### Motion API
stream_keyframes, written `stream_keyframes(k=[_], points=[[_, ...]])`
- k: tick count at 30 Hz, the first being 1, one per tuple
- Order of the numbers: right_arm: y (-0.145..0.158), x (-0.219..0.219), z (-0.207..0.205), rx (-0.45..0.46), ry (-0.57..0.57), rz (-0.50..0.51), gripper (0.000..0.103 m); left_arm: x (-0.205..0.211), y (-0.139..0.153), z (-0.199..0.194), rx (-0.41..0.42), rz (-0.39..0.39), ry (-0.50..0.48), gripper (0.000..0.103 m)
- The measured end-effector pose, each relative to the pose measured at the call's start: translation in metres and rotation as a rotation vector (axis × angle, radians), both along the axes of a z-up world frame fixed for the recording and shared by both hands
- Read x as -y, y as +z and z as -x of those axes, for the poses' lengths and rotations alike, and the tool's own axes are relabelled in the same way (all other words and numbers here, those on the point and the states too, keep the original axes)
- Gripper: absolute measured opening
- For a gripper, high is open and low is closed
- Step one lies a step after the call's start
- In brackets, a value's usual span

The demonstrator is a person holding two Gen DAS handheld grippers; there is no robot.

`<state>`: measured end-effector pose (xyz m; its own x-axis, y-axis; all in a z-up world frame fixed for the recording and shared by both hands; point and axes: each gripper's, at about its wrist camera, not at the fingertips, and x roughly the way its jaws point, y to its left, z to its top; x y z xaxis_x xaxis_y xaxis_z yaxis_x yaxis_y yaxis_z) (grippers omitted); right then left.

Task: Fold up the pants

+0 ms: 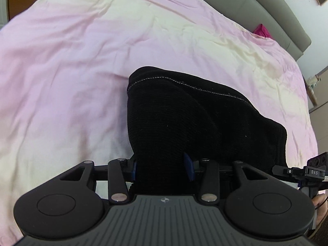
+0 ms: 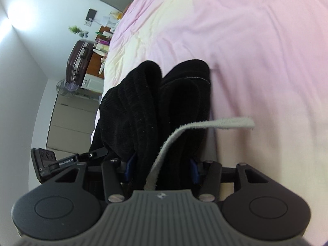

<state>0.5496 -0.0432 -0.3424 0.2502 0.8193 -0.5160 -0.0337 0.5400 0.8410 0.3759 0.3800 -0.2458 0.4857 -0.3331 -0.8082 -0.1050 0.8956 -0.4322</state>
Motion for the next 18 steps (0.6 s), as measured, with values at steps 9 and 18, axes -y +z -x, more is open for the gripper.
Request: stream_keyframes(k=[9, 18], points=[[0.060, 0.005, -0.008, 0.193, 0.074, 0.303, 0.073, 0.001, 0.050, 0.017, 0.079, -0.131, -0.001, 0.055], [0.137, -0.073, -0.029, 0.511, 0.146, 0.527, 0.013, 0.035, 0.071, 0.008, 0.213, -0.223, 0.022, 0.032]])
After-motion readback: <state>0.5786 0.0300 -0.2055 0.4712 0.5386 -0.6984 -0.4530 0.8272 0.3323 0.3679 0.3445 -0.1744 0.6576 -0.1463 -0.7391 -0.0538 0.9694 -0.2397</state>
